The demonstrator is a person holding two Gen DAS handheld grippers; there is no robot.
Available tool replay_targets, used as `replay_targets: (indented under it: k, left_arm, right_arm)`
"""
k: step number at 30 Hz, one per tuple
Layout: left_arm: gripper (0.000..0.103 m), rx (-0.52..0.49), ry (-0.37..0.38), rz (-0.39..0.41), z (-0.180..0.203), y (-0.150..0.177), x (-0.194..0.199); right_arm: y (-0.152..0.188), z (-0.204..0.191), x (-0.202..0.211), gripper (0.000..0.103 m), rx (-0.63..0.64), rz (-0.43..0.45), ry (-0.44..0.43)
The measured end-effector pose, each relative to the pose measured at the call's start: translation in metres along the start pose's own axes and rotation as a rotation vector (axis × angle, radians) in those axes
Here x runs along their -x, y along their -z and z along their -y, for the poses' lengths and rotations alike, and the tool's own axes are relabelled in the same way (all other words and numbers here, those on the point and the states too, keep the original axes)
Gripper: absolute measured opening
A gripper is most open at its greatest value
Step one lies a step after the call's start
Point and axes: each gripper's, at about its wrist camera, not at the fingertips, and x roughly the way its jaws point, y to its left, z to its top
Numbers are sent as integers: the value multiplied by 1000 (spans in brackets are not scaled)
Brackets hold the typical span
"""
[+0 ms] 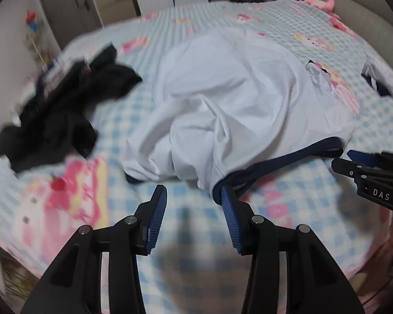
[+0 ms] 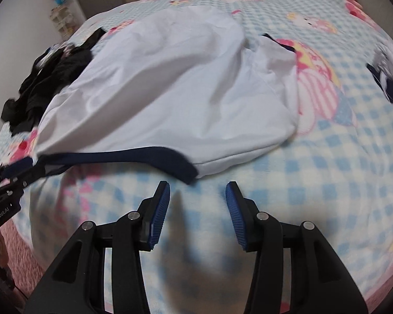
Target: Fold clothes
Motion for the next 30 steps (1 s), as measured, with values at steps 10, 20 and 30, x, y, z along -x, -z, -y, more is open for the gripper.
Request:
replay_targets:
  k: [10, 20, 30]
  left_arm:
    - [55, -310, -82, -60, 50, -18, -41]
    - [15, 109, 150, 35, -15, -42, -23]
    - [22, 226, 255, -34, -36, -24, -40]
  right_arm:
    - [-21, 5, -9, 37, -23, 52, 12]
    - [-23, 15, 3, 39, -28, 99, 99]
    - [-12, 13, -2, 49, -32, 29, -29]
